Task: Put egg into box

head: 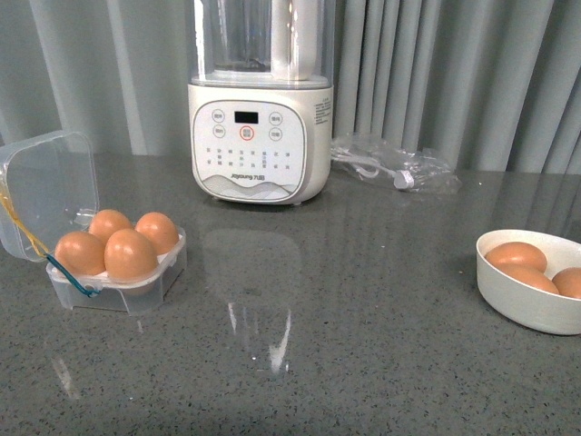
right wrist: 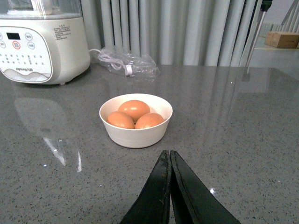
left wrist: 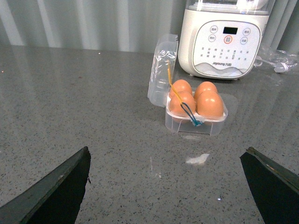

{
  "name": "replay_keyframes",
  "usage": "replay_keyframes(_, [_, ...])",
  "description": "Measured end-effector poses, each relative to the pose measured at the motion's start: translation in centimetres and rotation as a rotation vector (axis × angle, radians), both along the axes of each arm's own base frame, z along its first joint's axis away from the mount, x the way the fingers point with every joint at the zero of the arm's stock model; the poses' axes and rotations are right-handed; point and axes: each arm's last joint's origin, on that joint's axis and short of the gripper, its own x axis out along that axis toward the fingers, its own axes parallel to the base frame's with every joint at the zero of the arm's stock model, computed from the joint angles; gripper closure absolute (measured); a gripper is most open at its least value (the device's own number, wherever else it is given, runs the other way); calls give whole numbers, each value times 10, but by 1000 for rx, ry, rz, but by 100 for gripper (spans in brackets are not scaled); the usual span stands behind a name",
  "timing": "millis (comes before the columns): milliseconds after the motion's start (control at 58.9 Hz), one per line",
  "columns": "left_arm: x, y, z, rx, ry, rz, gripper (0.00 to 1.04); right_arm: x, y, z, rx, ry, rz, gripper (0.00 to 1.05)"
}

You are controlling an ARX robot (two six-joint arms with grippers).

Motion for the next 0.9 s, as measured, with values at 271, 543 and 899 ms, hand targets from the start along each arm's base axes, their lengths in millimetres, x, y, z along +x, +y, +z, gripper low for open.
replay_keyframes(271, [0, 0, 0, 0, 0, 0, 7, 0, 0, 0, 0, 3, 0, 98])
replay_keyframes(543, [0, 0, 0, 0, 0, 0, 7, 0, 0, 0, 0, 3, 0, 52])
replay_keyframes(899, [0, 0, 0, 0, 0, 0, 7, 0, 0, 0, 2, 3, 0, 7])
